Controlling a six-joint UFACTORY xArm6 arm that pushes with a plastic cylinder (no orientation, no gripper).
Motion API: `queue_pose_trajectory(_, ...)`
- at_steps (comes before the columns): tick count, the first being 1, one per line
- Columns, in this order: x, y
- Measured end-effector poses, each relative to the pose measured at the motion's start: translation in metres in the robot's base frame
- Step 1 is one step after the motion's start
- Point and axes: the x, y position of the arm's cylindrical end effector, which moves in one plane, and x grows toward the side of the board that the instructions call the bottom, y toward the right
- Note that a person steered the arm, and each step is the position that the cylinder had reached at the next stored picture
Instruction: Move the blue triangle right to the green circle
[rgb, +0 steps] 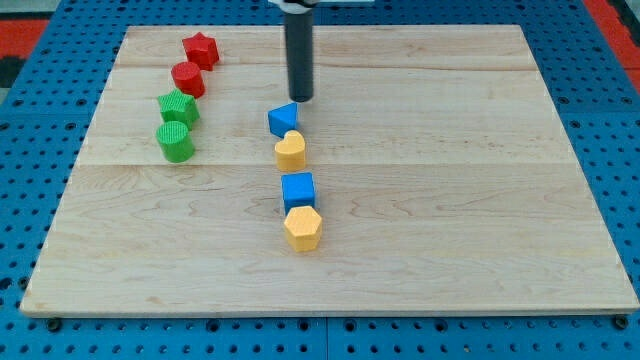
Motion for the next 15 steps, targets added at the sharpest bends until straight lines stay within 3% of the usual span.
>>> queue_pose_trajectory(4, 0.030, -0.057)
queue_pose_trajectory(5, 0.010, -0.036)
queue_pose_trajectory(6, 0.013, 0.027)
queue_pose_trajectory(7, 0.056, 0.046)
queue_pose_trajectory(8, 0.056, 0.007)
queue_pose_trajectory(9, 0.055, 0.001)
queue_pose_trajectory(12, 0.103, 0.010)
queue_pose_trajectory(13, 0.070, 0.025)
queue_pose_trajectory(14, 0.026, -0.010)
queue_pose_trajectory(15, 0.053, -0.031)
